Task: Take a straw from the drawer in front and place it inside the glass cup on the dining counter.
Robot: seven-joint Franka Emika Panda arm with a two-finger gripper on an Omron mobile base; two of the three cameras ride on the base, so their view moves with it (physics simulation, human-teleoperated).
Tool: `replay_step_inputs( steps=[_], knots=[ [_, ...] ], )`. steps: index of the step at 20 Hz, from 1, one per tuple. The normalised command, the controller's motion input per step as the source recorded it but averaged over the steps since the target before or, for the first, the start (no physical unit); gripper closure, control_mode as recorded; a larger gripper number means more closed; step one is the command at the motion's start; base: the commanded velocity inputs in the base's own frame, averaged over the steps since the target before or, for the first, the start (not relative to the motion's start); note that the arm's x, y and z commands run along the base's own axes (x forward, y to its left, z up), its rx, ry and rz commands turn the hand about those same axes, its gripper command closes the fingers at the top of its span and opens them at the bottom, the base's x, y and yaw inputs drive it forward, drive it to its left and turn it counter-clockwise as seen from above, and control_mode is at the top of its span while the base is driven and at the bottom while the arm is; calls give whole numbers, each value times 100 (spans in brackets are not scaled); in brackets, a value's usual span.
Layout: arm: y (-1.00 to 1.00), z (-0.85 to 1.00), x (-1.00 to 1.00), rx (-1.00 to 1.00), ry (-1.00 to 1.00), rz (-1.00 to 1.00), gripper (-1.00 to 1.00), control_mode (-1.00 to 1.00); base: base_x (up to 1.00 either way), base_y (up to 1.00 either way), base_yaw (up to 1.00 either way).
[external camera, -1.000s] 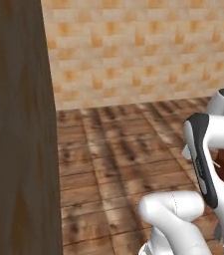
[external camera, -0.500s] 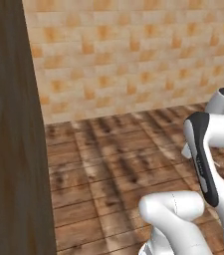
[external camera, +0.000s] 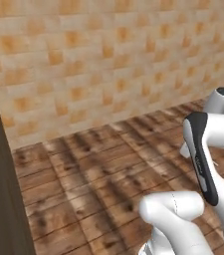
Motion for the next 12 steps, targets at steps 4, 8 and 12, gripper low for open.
replay_step_inputs(
  steps=[4,8,12],
  knots=[
    [0,0,0,0,0,0,100,100,100,44,-49],
    [0,0,0,0,0,0,100,100,100,44,-50],
    [0,0,0,0,0,0,100,100,100,41,-51]
  ],
)
